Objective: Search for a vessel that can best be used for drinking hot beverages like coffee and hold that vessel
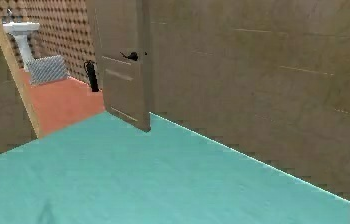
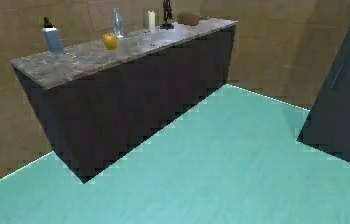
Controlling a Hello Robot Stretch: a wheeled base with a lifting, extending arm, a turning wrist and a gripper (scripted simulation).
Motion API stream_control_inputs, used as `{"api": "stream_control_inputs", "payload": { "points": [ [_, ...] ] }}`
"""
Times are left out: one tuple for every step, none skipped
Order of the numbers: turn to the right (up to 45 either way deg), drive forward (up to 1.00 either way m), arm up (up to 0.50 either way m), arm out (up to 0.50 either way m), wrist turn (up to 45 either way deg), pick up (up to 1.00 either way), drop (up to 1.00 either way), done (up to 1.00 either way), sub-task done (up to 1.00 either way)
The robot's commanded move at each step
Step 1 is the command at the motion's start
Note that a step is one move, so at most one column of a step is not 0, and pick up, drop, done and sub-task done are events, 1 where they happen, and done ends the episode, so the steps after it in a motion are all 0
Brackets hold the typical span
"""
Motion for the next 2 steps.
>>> {"api": "stream_control_inputs", "payload": {
  "points": [
    [-45.0,0.0,0.0,0.0,0.0,0.0,0.0,0.0,0.0],
    [-45.0,0.0,0.0,0.0,0.0,0.0,0.0,0.0,0.0]
  ]
}}
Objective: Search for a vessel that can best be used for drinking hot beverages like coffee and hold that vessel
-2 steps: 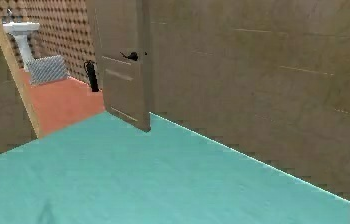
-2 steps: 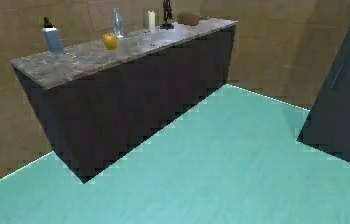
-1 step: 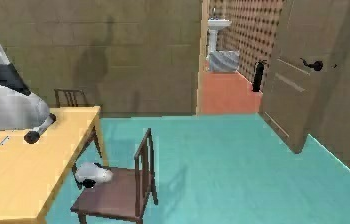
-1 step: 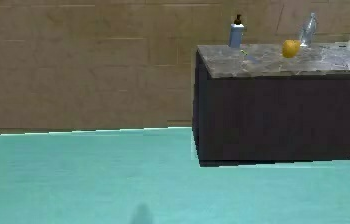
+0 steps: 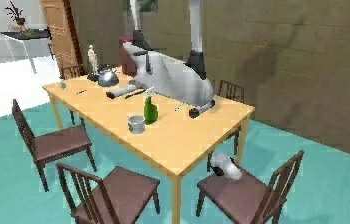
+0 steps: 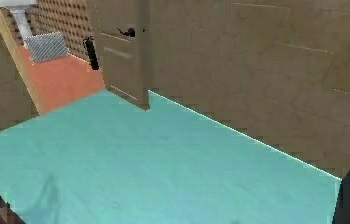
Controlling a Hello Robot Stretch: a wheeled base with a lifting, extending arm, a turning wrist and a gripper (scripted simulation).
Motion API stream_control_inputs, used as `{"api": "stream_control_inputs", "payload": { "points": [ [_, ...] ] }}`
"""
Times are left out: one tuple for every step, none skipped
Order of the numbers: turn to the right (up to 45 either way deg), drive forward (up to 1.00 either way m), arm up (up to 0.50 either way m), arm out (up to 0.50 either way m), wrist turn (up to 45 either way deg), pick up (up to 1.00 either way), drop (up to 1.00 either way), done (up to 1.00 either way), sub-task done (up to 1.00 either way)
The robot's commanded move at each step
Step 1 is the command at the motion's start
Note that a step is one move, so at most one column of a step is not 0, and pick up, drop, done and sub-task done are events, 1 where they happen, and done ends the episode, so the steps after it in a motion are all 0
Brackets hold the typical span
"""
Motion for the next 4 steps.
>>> {"api": "stream_control_inputs", "payload": {
  "points": [
    [-36.0,0.0,0.0,0.0,0.0,0.0,0.0,0.0,0.0],
    [0.0,0.5,0.0,0.0,0.0,0.0,0.0,0.0,0.0],
    [-42.0,0.0,0.0,0.0,0.0,0.0,0.0,0.0,0.0],
    [0.0,0.0,0.5,0.0,0.0,0.0,0.0,0.0,0.0]
  ]
}}
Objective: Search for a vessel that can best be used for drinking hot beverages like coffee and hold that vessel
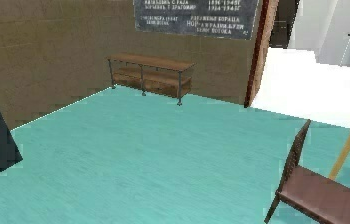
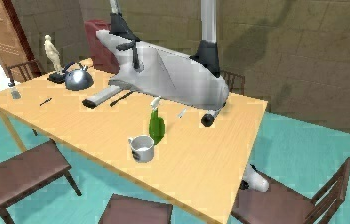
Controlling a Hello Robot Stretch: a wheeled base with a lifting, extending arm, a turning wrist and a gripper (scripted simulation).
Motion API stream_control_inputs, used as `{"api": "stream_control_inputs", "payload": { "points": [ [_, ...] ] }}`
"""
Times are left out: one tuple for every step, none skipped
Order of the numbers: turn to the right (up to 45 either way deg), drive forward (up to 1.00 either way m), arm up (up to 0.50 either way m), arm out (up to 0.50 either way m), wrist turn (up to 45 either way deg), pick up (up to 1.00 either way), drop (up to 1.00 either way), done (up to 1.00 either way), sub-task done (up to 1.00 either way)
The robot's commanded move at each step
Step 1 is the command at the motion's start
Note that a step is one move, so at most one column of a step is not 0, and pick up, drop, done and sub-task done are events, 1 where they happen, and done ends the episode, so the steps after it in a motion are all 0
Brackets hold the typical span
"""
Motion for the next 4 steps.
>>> {"api": "stream_control_inputs", "payload": {
  "points": [
    [0.0,0.0,0.32,0.0,0.0,0.0,0.0,0.0,0.0],
    [0.0,0.0,0.0,0.32,0.0,0.0,0.0,0.0,0.0],
    [0.0,0.0,0.0,0.0,45.0,0.0,0.0,0.0,0.0],
    [0.0,0.0,0.0,0.0,45.0,0.0,0.0,0.0,0.0]
  ]
}}
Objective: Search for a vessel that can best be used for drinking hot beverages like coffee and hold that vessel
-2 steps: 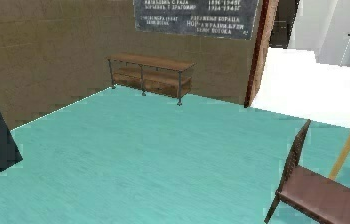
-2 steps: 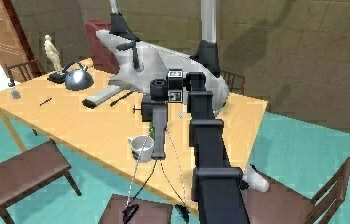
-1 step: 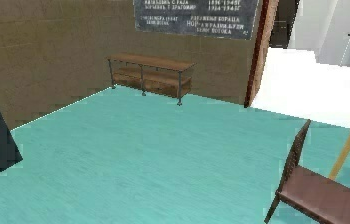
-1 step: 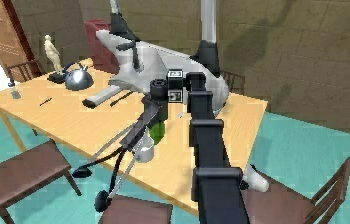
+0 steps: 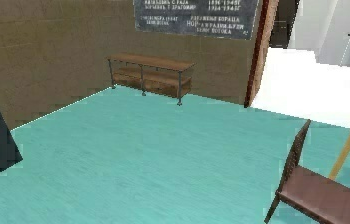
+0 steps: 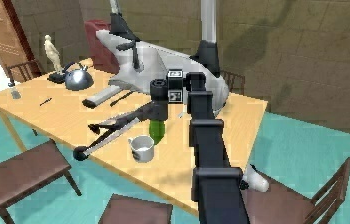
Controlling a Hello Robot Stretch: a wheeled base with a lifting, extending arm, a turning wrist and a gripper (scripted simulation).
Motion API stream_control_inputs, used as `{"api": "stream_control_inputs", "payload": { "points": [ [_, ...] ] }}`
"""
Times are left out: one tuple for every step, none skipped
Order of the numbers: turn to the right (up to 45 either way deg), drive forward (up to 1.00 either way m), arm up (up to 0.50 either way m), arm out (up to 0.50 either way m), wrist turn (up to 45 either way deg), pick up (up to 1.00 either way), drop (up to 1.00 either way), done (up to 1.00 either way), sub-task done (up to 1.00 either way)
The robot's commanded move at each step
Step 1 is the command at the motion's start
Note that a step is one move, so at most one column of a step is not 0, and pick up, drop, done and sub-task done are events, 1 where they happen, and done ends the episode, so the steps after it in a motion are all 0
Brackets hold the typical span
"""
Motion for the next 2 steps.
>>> {"api": "stream_control_inputs", "payload": {
  "points": [
    [0.0,0.0,0.0,0.0,45.0,0.0,0.0,0.0,0.0],
    [0.0,0.0,0.0,0.0,15.0,0.0,0.0,0.0,0.0]
  ]
}}
